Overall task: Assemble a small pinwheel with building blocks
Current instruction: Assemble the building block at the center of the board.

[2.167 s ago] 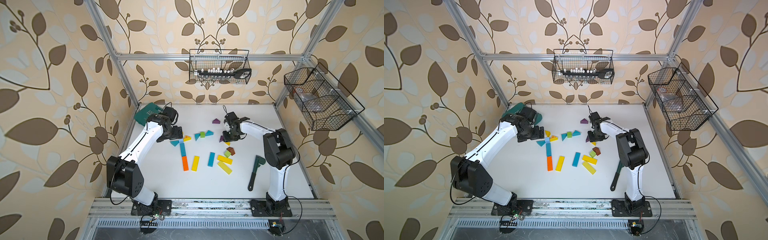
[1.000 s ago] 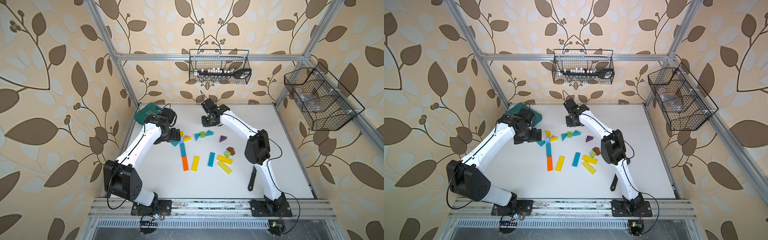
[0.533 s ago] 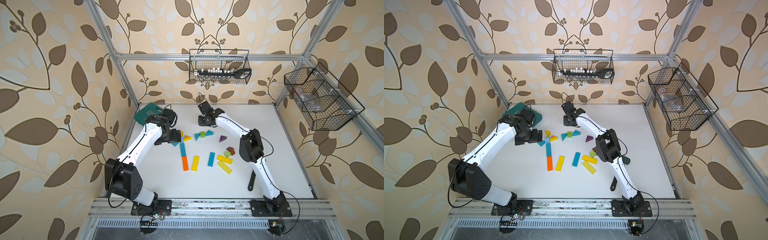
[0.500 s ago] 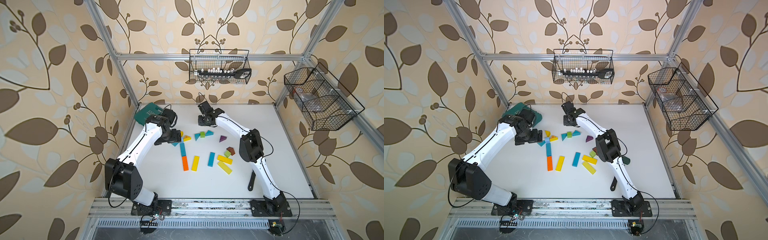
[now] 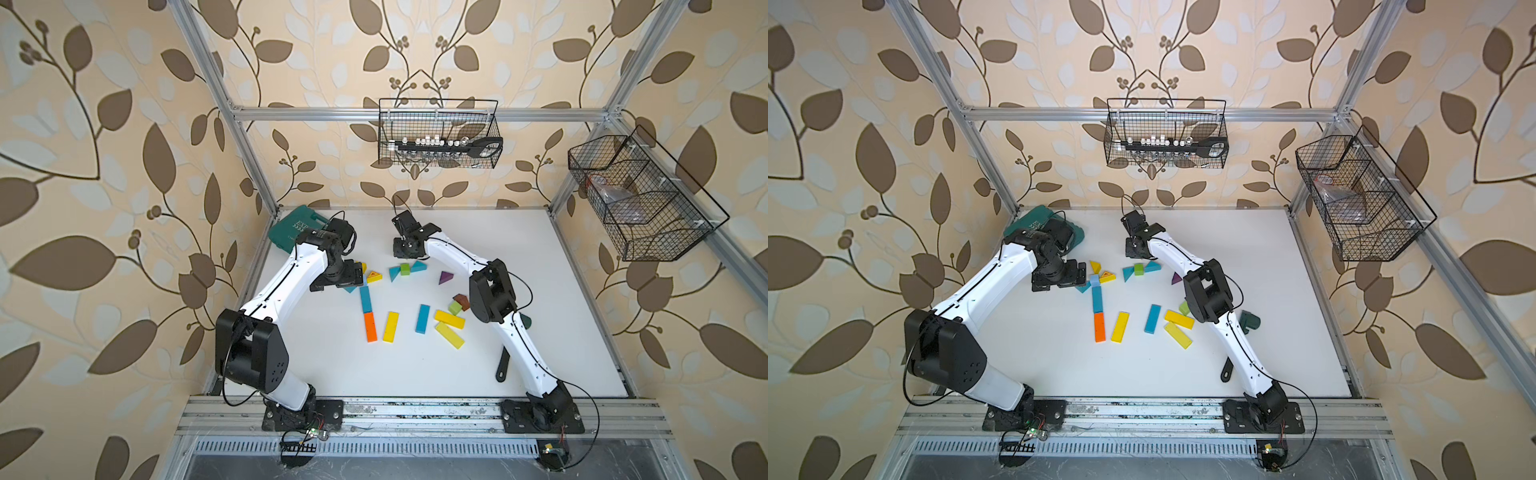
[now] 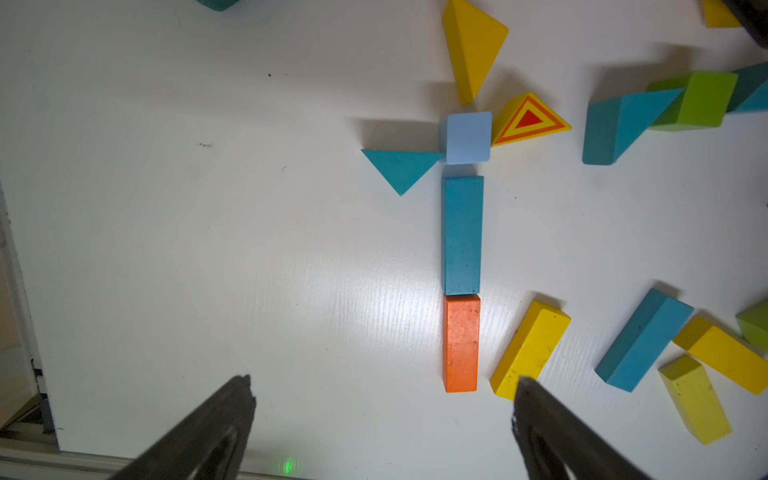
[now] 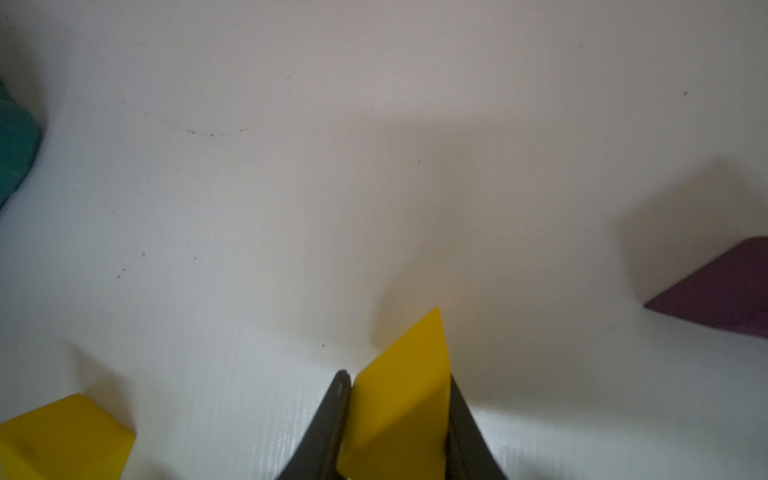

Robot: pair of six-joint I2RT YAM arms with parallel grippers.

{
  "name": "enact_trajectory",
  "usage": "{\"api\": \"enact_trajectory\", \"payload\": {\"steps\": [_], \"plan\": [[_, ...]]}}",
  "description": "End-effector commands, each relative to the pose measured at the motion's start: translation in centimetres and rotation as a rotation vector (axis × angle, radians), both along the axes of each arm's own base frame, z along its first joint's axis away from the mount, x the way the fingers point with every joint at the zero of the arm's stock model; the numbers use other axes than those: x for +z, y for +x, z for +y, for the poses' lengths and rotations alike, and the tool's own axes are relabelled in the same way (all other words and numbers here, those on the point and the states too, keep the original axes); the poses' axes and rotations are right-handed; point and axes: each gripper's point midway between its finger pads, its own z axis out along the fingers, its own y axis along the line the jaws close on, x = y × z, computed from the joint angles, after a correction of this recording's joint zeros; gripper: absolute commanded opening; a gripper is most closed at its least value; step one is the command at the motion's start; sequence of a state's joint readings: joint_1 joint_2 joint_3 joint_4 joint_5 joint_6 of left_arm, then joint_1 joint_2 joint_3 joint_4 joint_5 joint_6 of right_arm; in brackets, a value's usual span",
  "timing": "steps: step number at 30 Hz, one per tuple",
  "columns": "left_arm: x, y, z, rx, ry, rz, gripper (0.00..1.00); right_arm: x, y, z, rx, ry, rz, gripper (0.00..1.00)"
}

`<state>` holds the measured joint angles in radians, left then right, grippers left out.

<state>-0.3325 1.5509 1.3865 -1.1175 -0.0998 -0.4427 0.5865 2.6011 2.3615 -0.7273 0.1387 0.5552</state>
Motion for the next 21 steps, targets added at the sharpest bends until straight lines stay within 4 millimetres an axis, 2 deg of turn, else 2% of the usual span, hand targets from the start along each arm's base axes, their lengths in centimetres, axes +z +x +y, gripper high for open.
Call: {"api": "enact_trajectory", "payload": {"steps": [1, 2, 4, 13, 21], "plan": [[0.0, -0.5, 0.4, 0.0, -0.003, 0.026, 0.99, 0.0, -0.2, 0.6, -0.002, -0.005, 0.003, 0.19], [-0.1, -0.5, 0.4, 0.001, -0.002, 0.028, 0.99, -0.3, -0.3, 0.6, 0.0, -0.006, 0.009, 0.23], [0.0, -0.5, 0.3, -0.002, -0.004, 0.028, 0.99, -0.6, -0.4, 0.7, 0.003, -0.005, 0.019, 0.25], [-0.4, -0.5, 0.3, -0.002, -0.001, 0.045, 0.99, -1.3, -0.9, 0.3, -0.007, -0.019, 0.046, 0.25], [-0.5, -0.5, 0.3, -0.004, 0.002, 0.051, 0.99, -2.8, -0.9, 0.6, 0.003, -0.009, 0.069, 0.3]]}}
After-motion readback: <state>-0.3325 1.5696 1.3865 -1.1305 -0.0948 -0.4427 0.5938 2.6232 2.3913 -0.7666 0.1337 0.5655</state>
